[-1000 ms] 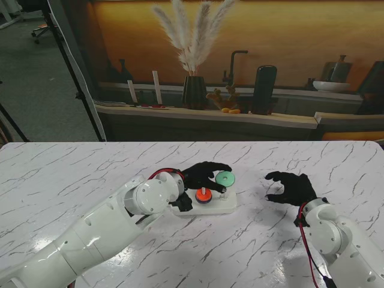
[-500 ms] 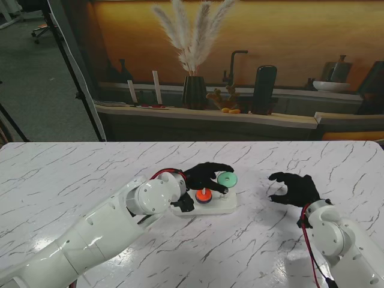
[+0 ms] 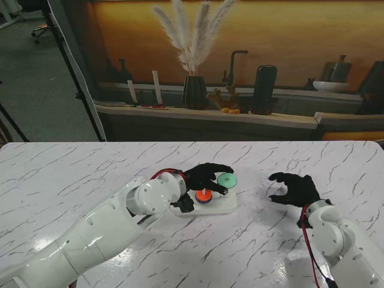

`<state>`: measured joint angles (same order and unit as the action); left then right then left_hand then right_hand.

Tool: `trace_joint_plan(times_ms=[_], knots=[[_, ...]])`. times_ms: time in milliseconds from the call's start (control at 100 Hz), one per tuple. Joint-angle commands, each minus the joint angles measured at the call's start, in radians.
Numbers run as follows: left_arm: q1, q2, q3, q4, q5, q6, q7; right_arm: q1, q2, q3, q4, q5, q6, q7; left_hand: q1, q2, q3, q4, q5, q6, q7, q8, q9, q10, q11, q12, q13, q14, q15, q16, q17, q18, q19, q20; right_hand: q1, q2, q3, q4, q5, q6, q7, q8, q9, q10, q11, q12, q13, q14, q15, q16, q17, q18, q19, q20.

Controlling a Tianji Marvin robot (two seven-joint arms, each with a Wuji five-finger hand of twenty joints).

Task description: Move the three rings of the Hanoi Tower from the left rod to the right rod

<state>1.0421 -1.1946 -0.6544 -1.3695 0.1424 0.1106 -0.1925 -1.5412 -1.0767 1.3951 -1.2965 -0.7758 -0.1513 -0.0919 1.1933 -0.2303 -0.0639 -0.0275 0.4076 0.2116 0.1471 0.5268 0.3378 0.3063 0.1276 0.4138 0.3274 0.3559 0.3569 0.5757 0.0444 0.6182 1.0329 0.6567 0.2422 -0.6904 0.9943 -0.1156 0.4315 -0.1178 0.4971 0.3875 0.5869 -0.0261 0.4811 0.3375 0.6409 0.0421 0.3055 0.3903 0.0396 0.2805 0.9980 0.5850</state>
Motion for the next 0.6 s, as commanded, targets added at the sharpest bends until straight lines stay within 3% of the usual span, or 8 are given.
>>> trace_joint_plan(times_ms=[0, 590], knots=[[0.001, -0.004, 0.003, 0.001, -0.005, -0.013, -0.014, -0.005, -0.004, -0.006, 0.002, 0.002, 0.001, -0.001, 0.092, 0.117, 0.055, 0.023, 0.098, -0.110, 0.116, 0.066, 0.022, -0.006, -0.001, 0.002, 0.024, 0.007, 0.022, 0.012, 0.000, 0.027, 0.054, 0.017, 0.000, -0.017, 0.020, 0.019, 0.013, 0.006, 0.012, 0.007, 0.011, 0.001, 0.014, 0.003, 0.015, -0.023, 0.022, 0.005, -0.005, 0.108, 0.020, 0.007], [-0.007, -0.007, 0.012, 0.015, -0.011, -0.009, -0.017, -0.008, -0.004, -0.002, 0.002, 0.001, 0.003, 0.003, 0.091, 0.119, 0.055, 0.023, 0.091, -0.097, 0.109, 0.059, 0.018, -0.005, -0.001, 0.002, 0.024, 0.007, 0.025, 0.013, 0.003, 0.020, 0.062, 0.019, 0.003, -0.017, 0.020, 0.020, 0.014, 0.005, 0.014, 0.006, 0.010, -0.001, 0.014, 0.003, 0.015, -0.024, 0.023, 0.005, -0.004, 0.108, 0.021, 0.006]])
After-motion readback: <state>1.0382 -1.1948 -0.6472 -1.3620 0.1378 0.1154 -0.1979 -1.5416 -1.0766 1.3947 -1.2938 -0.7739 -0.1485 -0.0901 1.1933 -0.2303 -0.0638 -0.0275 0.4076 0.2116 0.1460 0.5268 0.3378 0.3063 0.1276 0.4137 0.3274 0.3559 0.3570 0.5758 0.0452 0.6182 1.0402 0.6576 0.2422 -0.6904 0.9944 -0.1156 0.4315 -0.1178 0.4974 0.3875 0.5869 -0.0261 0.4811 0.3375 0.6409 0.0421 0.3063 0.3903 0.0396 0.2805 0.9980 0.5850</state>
